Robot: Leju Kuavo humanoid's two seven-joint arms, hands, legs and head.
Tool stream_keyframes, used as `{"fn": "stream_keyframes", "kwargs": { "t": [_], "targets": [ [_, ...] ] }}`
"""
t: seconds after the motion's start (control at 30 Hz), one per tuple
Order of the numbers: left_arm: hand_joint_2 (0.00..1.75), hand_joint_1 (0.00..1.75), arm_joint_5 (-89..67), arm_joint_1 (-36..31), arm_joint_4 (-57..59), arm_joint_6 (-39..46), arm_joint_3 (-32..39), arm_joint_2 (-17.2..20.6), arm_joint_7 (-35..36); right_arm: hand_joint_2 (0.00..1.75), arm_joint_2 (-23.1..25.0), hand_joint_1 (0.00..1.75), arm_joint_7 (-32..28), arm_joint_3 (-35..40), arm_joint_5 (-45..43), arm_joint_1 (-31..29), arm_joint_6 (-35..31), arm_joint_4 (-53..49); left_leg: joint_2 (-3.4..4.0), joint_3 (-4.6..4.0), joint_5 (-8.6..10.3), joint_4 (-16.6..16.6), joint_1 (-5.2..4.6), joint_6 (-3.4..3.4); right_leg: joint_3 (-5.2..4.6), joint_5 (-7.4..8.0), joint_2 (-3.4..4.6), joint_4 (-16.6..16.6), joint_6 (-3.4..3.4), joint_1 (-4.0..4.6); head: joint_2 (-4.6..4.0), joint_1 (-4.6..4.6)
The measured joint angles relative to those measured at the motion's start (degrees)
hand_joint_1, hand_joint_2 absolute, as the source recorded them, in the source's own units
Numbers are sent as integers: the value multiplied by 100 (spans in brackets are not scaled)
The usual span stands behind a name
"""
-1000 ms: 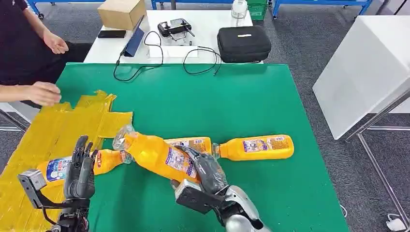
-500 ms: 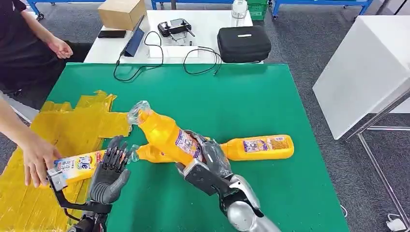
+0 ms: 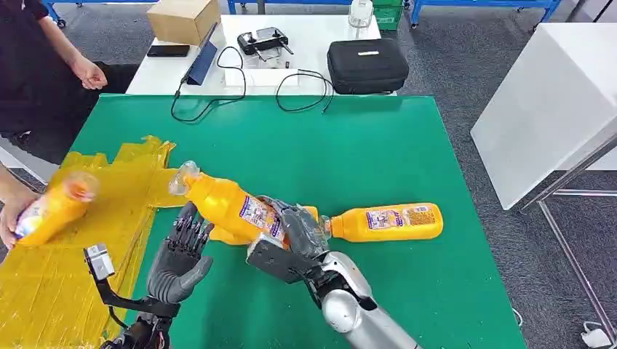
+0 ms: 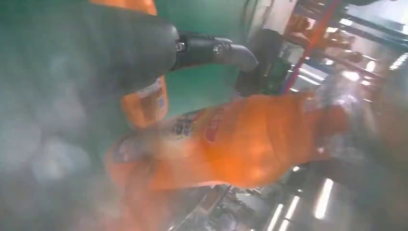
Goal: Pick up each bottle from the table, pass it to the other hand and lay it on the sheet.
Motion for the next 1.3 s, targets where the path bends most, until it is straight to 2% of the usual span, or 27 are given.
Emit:
{"fn": "stream_keyframes", "kwargs": {
  "t": [0.33, 0.7, 1.03, 1.07, 1.1, 1.3],
  "targets": [
    [175, 0, 212, -94, 35, 68, 35, 24, 66, 175, 229, 175, 325, 681, 808, -327, 127, 498, 1, -1, 1, 0, 4, -2, -3, 0, 0, 0, 0, 2, 0, -2],
    [175, 0, 245, -126, 35, 232, 186, 70, 87, 175, 398, 175, 437, 1187, 1139, -490, 179, 724, 0, -4, 2, 0, 3, -3, -4, 0, 0, 1, -1, 6, 0, 0],
    [175, 0, 376, -110, -20, 275, 555, 105, 26, 175, 553, 175, 533, 1607, 890, -689, 424, 732, 0, -4, 2, -1, 6, -3, -5, 0, -1, 2, -1, 8, 0, 0],
    [175, 17, 380, -101, -24, 267, 581, 105, 24, 175, 555, 175, 535, 1639, 859, -708, 424, 741, 0, -4, 2, -1, 6, -3, -5, 0, -1, 2, -1, 8, 0, 0],
    [175, 175, 380, -91, -33, 260, 597, 105, 24, 175, 555, 175, 540, 1655, 844, -720, 424, 746, 0, -4, 2, -1, 6, -3, -5, 0, -1, 2, -1, 8, 0, 2],
    [175, 175, 400, -68, -63, 216, 671, 103, -11, 175, 579, 175, 560, 1718, 730, -769, 450, 761, -1, -4, 2, -1, 5, -3, -4, 0, -1, 1, -1, 7, 0, 0]
  ]
}}
